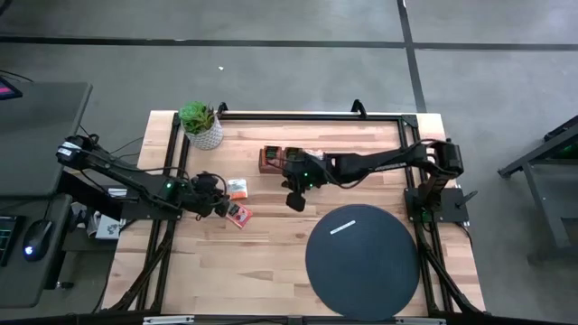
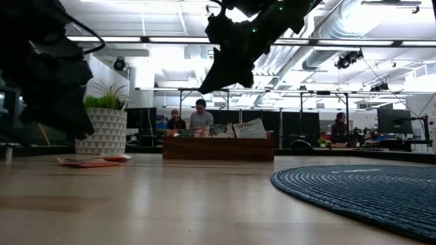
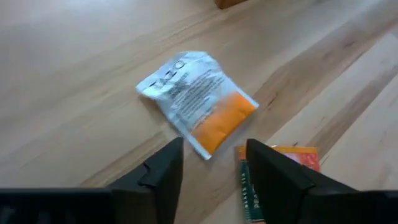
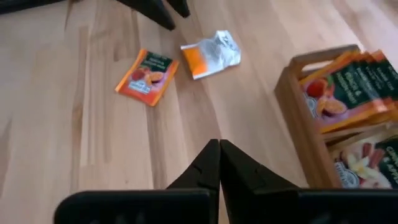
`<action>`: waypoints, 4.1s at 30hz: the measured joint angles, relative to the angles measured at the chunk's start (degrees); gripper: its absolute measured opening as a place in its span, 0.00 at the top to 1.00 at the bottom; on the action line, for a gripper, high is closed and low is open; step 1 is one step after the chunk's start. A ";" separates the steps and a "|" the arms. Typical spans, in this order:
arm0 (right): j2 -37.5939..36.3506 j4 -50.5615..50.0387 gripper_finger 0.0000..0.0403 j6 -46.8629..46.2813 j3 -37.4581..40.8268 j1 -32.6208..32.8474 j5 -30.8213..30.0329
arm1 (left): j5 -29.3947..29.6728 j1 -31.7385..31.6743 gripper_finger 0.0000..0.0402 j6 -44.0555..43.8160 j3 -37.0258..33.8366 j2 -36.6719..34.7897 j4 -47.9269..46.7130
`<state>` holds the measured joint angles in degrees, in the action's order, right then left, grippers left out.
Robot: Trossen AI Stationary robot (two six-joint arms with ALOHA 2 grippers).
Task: Pick & Place Tea
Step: Put the white orange tea sachet into the right section of the wooden organizer
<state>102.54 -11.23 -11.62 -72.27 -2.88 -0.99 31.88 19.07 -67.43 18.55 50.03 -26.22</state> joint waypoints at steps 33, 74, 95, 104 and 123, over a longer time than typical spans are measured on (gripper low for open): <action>1.60 -14.49 1.00 -21.65 -0.02 6.99 -12.46 | -24.55 -26.09 1.00 22.12 -0.66 7.19 16.67; 1.57 -12.72 1.00 -17.00 -0.02 7.44 -1.95 | -49.95 -26.80 1.00 57.09 26.24 34.20 11.82; 1.53 -23.08 1.00 -28.47 0.02 7.00 -13.10 | -28.45 -7.44 1.00 7.37 32.41 38.85 -2.74; 1.51 -24.38 1.00 -25.57 0.02 7.06 -12.64 | -26.11 -6.29 1.00 2.48 32.58 45.51 -1.51; 1.14 -10.35 1.00 -41.44 8.99 9.12 0.30 | -25.46 -6.23 1.00 42.93 32.63 49.24 0.63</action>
<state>103.68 -21.58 -53.06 -63.28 6.24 -0.68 6.41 12.84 -24.49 51.18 99.26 -25.59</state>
